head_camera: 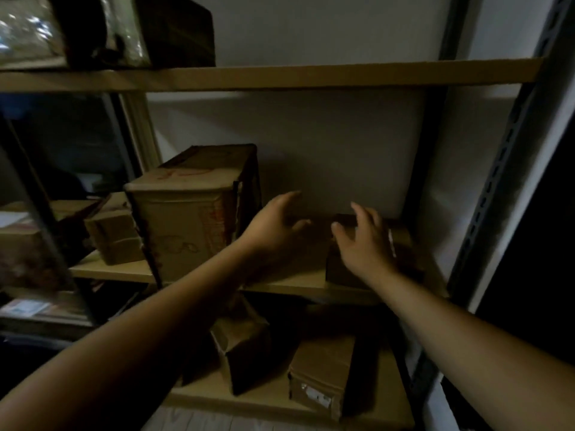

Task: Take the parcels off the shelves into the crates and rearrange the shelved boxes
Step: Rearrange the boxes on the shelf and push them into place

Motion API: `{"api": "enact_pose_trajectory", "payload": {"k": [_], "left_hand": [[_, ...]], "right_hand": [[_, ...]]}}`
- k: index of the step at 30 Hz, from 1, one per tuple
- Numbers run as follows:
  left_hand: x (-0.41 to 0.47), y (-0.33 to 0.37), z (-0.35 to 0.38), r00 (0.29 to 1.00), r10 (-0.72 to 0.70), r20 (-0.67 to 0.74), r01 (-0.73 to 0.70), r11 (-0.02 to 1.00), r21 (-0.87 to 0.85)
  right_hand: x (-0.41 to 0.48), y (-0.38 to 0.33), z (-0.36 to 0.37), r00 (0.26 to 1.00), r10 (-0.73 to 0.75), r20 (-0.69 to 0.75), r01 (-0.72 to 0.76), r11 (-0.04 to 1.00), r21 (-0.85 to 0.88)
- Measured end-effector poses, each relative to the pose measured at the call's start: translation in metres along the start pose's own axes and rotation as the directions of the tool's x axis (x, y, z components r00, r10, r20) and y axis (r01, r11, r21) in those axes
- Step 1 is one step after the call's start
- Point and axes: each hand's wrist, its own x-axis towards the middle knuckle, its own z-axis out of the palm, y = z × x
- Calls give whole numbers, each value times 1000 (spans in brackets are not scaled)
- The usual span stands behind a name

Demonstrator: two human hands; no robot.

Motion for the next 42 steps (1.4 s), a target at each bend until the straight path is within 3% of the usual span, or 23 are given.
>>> {"api": "enact_pose_trajectory", "payload": {"k": [6,11,13,14,17,20,24,29,35,42], "left_hand": [[-18,-7,-64,971,90,-222,-33,969,247],[-36,-56,-106,908,114,-403,67,911,407],[-42,-86,-117,866,22,-499,162,933,322],[-44,-99,-120,850,-78,-520,207,959,195],[-47,-134,-122,857,-358,-370,272,925,-267],[-48,-166,-116,878,-476,-53,407,799,-442],[-52,-192,-106,901,-434,14,393,802,-450],[-64,-205,-116,951,-309,-6,271,844,-462],[-84,-205,-137,989,-146,10,126,815,-565],[-96,-211,-145,990,-33,140,119,739,-664]], "right_hand": [[8,-53,32,968,-131,213,113,989,92],[4,-94,66,907,-160,389,84,975,204],[1,-107,86,899,-133,418,44,975,216],[0,-111,97,891,-94,443,-12,973,231],[-8,-117,127,864,51,500,-193,952,237],[-20,-111,148,853,201,481,-308,939,153],[-41,-109,160,851,303,429,-400,903,155],[-71,-129,154,917,308,256,-366,903,225],[-107,-164,142,942,323,90,-336,903,270],[-122,-176,140,929,368,-29,-341,886,314]]}}
